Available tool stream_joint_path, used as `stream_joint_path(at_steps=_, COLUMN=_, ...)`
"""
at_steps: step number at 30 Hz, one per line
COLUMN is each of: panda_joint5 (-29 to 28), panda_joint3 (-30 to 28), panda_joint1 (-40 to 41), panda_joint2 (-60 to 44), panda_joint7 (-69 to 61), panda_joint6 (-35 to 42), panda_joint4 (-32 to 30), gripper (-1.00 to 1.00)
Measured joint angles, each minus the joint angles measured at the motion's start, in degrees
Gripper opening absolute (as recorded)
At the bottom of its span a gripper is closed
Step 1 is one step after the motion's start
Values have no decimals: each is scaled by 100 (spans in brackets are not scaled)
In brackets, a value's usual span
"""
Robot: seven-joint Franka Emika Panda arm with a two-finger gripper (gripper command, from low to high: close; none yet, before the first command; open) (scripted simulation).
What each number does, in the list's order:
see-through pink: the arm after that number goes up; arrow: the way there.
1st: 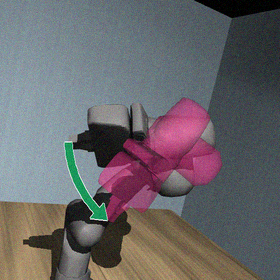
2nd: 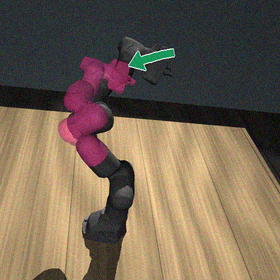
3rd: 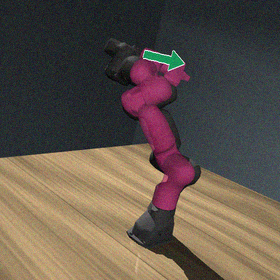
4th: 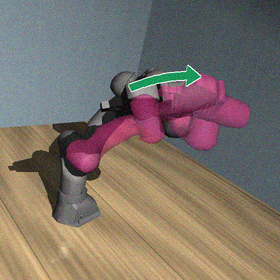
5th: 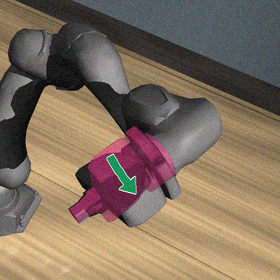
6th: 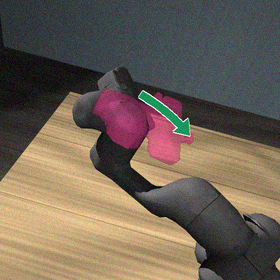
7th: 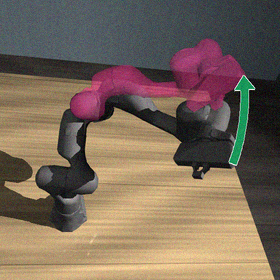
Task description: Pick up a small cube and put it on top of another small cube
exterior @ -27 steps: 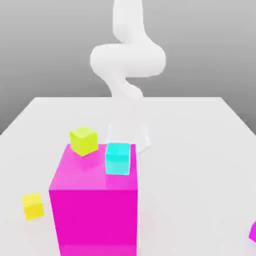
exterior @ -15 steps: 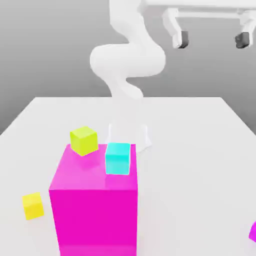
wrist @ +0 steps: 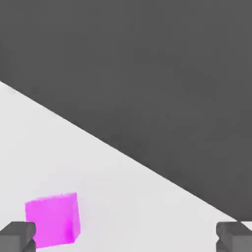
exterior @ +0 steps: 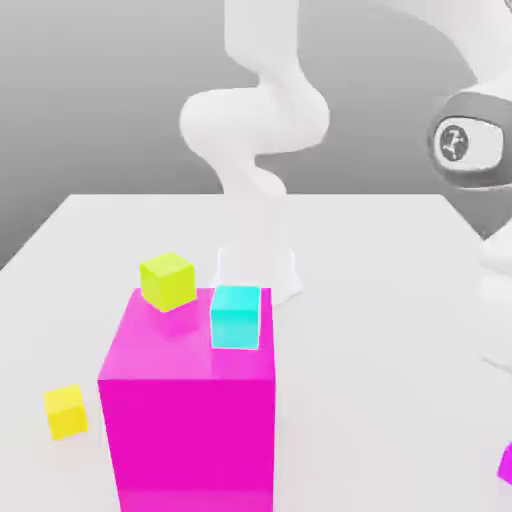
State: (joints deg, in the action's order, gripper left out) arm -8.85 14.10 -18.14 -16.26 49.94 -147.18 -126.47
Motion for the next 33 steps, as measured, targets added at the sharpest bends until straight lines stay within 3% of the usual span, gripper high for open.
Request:
stream_joint_path(at_steps=7, panda_joint5=-497, panda_joint3=-234, panda_joint1=-566, panda_joint2=-1470, panda_joint7=323, panda_joint6=-679, panda_joint4=233, gripper=0)
stream_joint_path(at_steps=8, panda_joint5=-547, panda_joint3=-293, panda_joint1=-615, panda_joint2=-1624, panda_joint7=359, panda_joint6=-796, panda_joint4=269, gripper=-100)
stream_joint_path(at_steps=16, panda_joint5=-498, panda_joint3=-246, panda_joint1=-583, panda_joint2=-1503, panda_joint7=324, panda_joint6=-704, panda_joint4=239, gripper=-100)
stream_joint_path(at_steps=21, panda_joint5=-89, panda_joint3=-103, panda_joint1=-228, panda_joint2=-524, panda_joint7=25, panda_joint6=12, panda_joint4=0, gripper=-100)
stream_joint_path(at_steps=33, panda_joint5=707, panda_joint3=-893, panda_joint1=1267, panda_joint2=2015, panda_joint7=-596, panda_joint6=1839, panda_joint4=-627, gripper=-100)
